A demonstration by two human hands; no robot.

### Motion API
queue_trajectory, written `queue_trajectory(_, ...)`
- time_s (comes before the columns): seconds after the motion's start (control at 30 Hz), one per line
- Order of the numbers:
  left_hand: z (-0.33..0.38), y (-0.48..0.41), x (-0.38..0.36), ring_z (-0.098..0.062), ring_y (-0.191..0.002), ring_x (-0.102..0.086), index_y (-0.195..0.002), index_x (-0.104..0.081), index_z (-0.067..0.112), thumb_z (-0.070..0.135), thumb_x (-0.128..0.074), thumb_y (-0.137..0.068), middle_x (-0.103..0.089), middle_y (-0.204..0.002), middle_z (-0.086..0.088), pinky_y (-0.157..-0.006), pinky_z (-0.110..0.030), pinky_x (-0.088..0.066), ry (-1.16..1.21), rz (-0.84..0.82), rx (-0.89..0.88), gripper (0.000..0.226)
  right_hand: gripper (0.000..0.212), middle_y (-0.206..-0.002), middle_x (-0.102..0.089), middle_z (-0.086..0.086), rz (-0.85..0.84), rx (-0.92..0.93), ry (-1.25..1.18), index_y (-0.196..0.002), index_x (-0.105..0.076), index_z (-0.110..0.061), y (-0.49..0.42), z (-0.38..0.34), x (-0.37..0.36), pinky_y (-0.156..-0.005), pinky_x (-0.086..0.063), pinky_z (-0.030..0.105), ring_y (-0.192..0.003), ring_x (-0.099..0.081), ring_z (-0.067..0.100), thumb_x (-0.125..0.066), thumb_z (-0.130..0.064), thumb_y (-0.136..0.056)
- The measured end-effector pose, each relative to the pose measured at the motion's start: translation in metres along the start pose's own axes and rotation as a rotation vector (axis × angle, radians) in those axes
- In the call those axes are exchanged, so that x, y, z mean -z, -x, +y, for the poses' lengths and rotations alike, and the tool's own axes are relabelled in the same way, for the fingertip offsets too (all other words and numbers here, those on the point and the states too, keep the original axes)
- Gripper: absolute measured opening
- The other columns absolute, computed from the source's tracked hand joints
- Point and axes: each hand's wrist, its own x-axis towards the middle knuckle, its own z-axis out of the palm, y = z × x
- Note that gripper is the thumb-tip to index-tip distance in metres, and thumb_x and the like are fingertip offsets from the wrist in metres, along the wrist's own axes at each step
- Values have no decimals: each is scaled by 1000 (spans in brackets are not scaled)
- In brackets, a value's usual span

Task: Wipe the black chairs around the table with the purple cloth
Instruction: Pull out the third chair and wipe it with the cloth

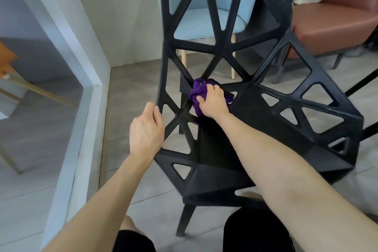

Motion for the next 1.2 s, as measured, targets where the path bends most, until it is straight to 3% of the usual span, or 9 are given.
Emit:
queue_trajectory(0.13, -3, 1, 0, -35, -51, -43, -83, -35, 14, 24, -37, -114, -44, -57, -7, -50, -40, -23, 2, 11, -23, 32, 40, -136, -58, 12, 142, 83, -33, -142, -58, -14, -11, -4, -14, -107, -51, 45, -127, -55, 31, -61, -32, -106)
queue_trajectory(0.27, -1, 3, 1, -29, -49, -38, -83, -32, 15, 22, -37, -114, -41, -56, -3, -47, -37, -23, -5, 17, -41, 33, 39, -134, -65, 11, -97, 169, 119, -139, -66, -20, -34, 6, 22, -103, -51, 43, -123, -64, 33, -62, -36, -104)
queue_trajectory(0.37, 0, 2, 2, -33, -51, -41, -83, -32, 15, 24, -36, -114, -42, -57, -5, -49, -40, -23, 1, 4, -25, 32, 36, -130, -64, 10, 144, 93, -111, -138, -64, -17, -41, -18, 30, -103, -52, 43, -119, -65, 31, -61, -33, -106)
queue_trajectory(0.57, 1, 2, 4, -37, -54, -47, -85, -34, 15, 25, -36, -115, -45, -59, -6, -51, -41, -27, 1, -17, 0, 32, 45, -139, -61, 12, -98, 101, 9, -148, -57, -21, -28, -16, 12, -108, -52, 49, -128, -61, 36, -63, -27, -104)
queue_trajectory(0.73, -2, 3, 4, -32, -64, -68, -87, -38, 22, 38, -30, -116, -55, -62, -5, -51, -49, -46, -9, -46, 44, 35, 42, -136, -65, 5, 293, 148, -392, -142, -61, -16, -58, -77, 52, -109, -50, 36, -126, -62, 24, -69, -31, -103)
queue_trajectory(0.83, 1, 4, 5, -29, -57, -60, -90, -43, 20, 35, -32, -116, -55, -61, -4, -51, -46, -45, -38, -31, 40, 33, 48, -137, -62, 2, 308, 335, -388, -147, -59, -17, -72, -110, 56, -108, -46, 27, -124, -58, 15, -70, -29, -102)
queue_trajectory(0.93, 4, 5, 6, -28, -53, -53, -88, -44, 18, 31, -34, -116, -53, -60, -4, -51, -44, -43, -46, -12, 28, 33, 43, -131, -58, 0, 264, 474, -289, -146, -61, -18, -64, -103, 27, -107, -55, 38, -119, -63, 19, -65, -25, -104)
queue_trajectory(1.07, 0, 5, 6, -33, -56, -52, -87, -45, 16, 31, -35, -116, -52, -61, -8, -52, -50, -43, -26, -6, 20, 34, 48, -132, -53, 1, 110, 381, -125, -151, -60, -18, -36, -27, 16, -111, -52, 38, -119, -61, 24, -64, -17, -103)
queue_trajectory(1.2, 0, 4, 6, -32, -57, -53, -89, -47, 18, 33, -35, -116, -55, -61, -6, -56, -53, -46, -28, -13, 29, 33, 43, -133, -57, 6, 392, 286, -326, -147, -61, -14, -49, -51, 49, -106, -45, 25, -114, -56, 12, -66, -18, -104)
